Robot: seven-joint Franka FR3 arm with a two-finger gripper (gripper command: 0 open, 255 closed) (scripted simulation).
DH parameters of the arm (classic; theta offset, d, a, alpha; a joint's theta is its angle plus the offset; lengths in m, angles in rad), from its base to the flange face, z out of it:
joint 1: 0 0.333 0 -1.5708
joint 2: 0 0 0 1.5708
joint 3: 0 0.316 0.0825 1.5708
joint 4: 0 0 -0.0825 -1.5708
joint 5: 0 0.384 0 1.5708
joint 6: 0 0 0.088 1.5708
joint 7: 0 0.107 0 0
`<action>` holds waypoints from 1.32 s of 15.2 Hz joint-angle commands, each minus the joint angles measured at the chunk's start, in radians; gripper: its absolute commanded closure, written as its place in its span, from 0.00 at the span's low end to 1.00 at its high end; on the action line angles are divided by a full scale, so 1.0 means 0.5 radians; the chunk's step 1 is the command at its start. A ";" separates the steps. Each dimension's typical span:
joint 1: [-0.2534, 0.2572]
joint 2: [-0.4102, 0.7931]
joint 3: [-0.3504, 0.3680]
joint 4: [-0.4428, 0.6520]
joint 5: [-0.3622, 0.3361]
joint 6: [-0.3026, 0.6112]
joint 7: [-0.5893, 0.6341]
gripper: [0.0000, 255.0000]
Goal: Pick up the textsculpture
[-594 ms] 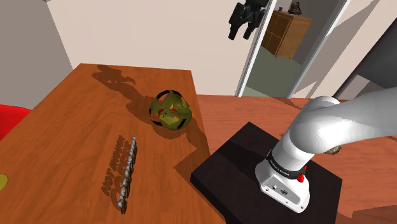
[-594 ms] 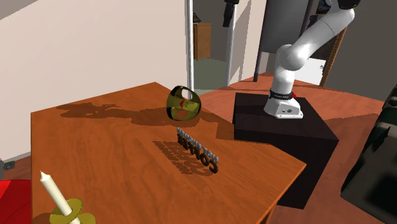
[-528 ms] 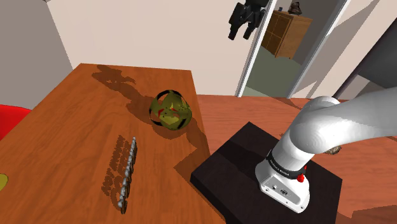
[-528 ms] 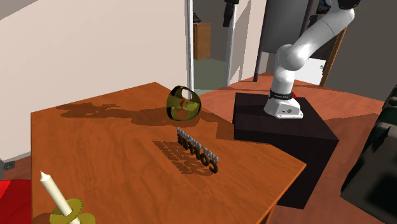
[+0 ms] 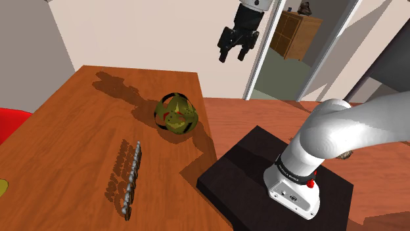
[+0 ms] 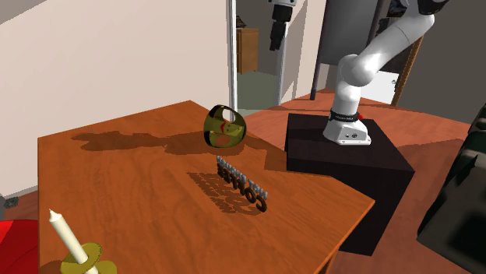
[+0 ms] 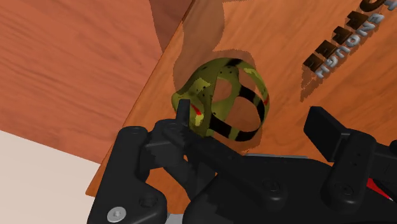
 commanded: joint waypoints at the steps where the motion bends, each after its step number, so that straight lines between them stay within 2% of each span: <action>1: 0.013 0.001 0.078 -0.099 0.045 0.096 0.110 0.00; 7: 0.064 0.123 0.343 -0.265 0.189 0.374 0.447 0.00; 13: 0.092 0.385 0.628 -0.321 0.299 0.685 0.798 0.00; 17: 0.074 0.632 0.831 -0.294 0.317 0.902 1.052 0.00; 20: 0.032 0.851 0.989 -0.242 0.273 1.062 1.268 0.00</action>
